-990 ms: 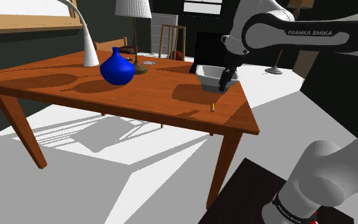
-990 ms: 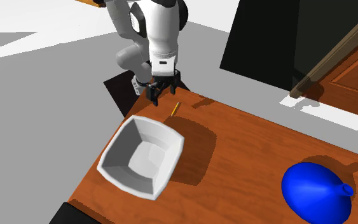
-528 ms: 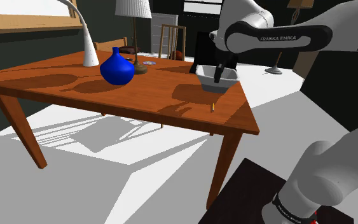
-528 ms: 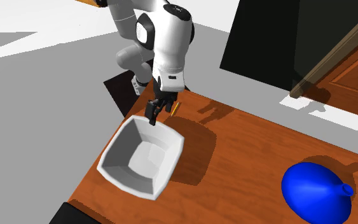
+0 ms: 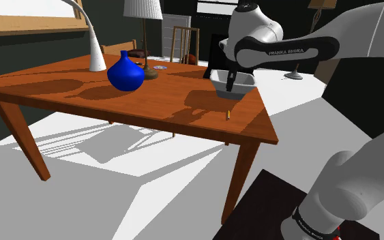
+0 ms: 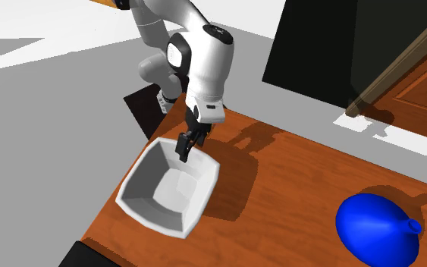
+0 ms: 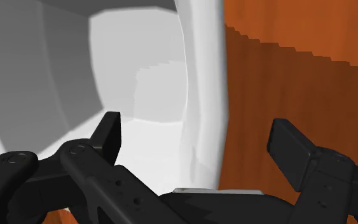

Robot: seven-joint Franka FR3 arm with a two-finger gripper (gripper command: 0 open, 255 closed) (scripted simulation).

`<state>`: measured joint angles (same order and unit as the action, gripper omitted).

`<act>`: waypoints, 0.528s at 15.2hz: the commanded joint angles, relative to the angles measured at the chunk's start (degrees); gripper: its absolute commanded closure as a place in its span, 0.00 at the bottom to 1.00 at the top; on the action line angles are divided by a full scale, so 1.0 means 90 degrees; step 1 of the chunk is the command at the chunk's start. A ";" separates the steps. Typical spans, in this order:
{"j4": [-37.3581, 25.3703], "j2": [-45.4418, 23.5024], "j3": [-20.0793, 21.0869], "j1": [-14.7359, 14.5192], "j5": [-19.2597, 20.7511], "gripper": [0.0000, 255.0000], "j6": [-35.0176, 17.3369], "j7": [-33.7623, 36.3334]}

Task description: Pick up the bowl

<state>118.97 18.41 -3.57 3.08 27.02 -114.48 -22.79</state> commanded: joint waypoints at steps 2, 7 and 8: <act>0.0208 -0.0017 -0.0011 0.0012 0.0049 0.00 -0.0212 0.0092; 0.0215 -0.0015 -0.0005 0.0010 0.0050 1.00 -0.0214 0.0102; 0.0219 -0.0013 -0.0006 0.0010 0.0051 1.00 -0.0216 0.0101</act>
<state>120.86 18.35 -3.63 3.18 27.52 -116.42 -21.88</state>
